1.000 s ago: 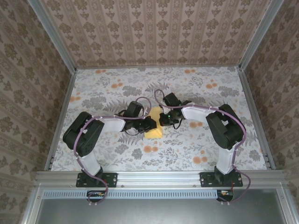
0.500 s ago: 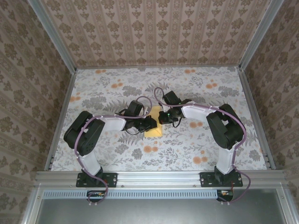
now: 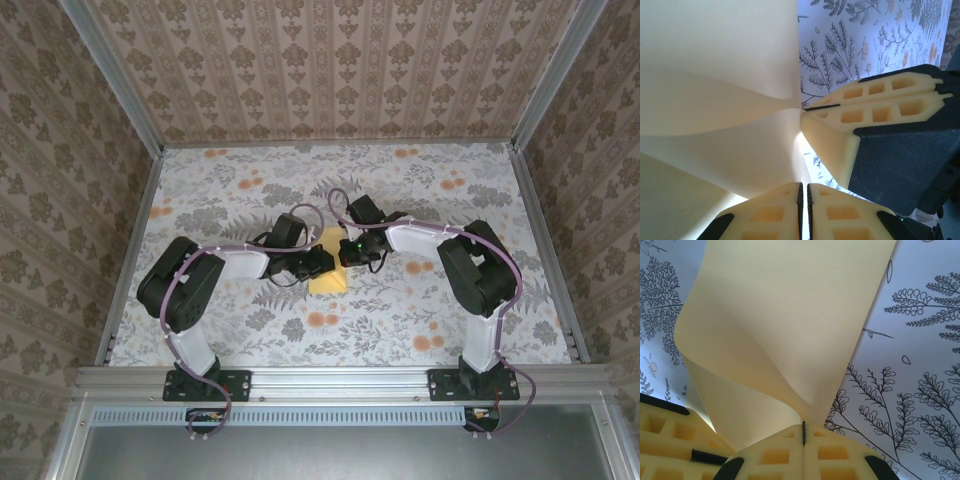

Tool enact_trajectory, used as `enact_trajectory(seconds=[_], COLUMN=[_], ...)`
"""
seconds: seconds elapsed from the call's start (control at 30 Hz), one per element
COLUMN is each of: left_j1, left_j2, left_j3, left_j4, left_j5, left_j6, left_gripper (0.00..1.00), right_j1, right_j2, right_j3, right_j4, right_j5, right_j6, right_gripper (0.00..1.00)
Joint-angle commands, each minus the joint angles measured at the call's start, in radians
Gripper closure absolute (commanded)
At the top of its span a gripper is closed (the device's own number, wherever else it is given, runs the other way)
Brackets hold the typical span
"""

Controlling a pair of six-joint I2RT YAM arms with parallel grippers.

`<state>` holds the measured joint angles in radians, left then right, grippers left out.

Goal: Fold a paper plane with a square sheet of paper (pick it up from the middle)
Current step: Fold the triangle a second time at the center of the table.

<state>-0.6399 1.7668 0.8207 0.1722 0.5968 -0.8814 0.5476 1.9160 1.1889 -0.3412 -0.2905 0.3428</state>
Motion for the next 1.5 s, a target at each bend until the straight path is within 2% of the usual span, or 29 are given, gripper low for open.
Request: enact_trajectory(seconds=[0.0,0.2,0.47,0.67,1.2,1.47], left_j1=[0.003,-0.027,-0.065,-0.068,-0.069,-0.041], left_j2=[-0.052,-0.115,-0.091,-0.073,-0.077,-0.139], left_j3=[-0.05,-0.104,-0.089,-0.083,-0.041,0.02], left_j4=[0.014,-0.064,-0.202,-0.254,-0.27,-0.184], left_j5=[-0.027,-0.111,-0.194,-0.203,-0.188,-0.169], left_j6=[0.001,0.004,0.03,0.034,0.062,0.062], left_gripper=[0.86,0.86,0.86,0.88,0.88,0.87], right_j1=[-0.005,-0.005,-0.005,-0.005,-0.005,-0.005], right_j2=[0.017,0.021,0.027,0.032,0.059,0.063], right_j3=[0.029,0.031,0.038,0.046,0.067,0.066], right_j4=[-0.025,-0.023,-0.02,-0.022,-0.032,-0.031], right_j5=[0.017,0.013,0.01,0.011,0.004,0.003], right_j6=[-0.012,-0.012,-0.014,-0.021,-0.027,-0.027], right_gripper=[0.97,0.97,0.97,0.97,0.97,0.97])
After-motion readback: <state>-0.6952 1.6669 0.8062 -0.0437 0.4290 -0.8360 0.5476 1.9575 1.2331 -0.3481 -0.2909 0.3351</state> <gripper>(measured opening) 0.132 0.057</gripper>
